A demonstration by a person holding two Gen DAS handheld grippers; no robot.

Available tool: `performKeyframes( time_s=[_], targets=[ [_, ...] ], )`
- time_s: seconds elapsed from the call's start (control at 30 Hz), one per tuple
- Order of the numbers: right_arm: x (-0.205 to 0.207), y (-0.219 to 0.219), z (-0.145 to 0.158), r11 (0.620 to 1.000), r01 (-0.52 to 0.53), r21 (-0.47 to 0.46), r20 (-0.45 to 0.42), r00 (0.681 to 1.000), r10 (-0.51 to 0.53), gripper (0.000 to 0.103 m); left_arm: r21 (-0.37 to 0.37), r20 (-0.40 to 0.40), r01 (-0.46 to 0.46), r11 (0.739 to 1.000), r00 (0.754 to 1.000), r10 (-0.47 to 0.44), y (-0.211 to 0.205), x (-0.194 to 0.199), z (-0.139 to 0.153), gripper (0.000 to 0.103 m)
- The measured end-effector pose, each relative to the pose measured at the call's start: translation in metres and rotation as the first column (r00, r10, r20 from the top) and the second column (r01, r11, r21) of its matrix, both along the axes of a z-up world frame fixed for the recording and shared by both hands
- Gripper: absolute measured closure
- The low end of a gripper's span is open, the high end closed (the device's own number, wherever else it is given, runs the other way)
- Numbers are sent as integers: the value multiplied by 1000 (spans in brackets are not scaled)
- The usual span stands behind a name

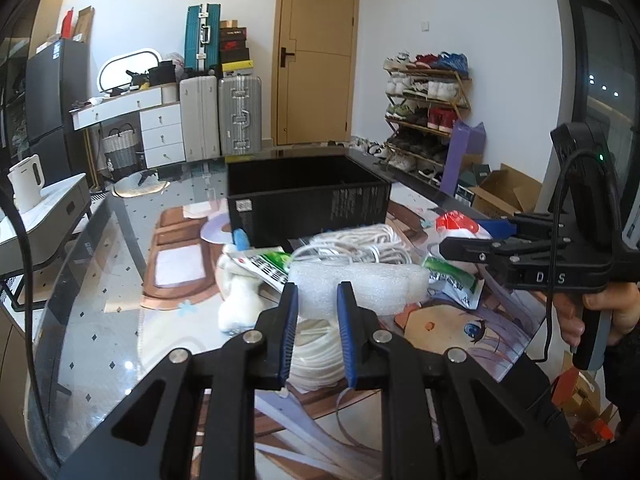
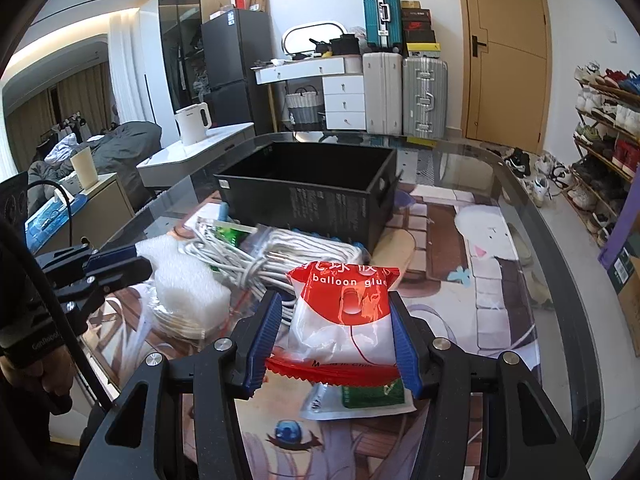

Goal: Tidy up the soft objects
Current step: 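Grasp the white foam sheet with the left gripper while the right gripper holds the glue bag, then carry the foam sheet and glue bag over the black box with both grippers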

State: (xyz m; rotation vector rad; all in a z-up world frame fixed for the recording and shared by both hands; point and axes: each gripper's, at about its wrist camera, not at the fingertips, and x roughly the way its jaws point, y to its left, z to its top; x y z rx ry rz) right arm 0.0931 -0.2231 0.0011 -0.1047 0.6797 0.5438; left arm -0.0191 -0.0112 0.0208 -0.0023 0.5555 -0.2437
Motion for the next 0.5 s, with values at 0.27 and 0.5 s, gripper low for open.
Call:
performKeyframes(
  time_s=[0.27,0.5],
  targets=[
    [-4,13,13,999,-30,14,22,999,30,50,-38,23,-55,998,998,55,18,4,13,86],
    [2,23,22,998,-54,20,32,998,53,50,-53,44,-108,993,993,110,30,19,23,86]
  ],
)
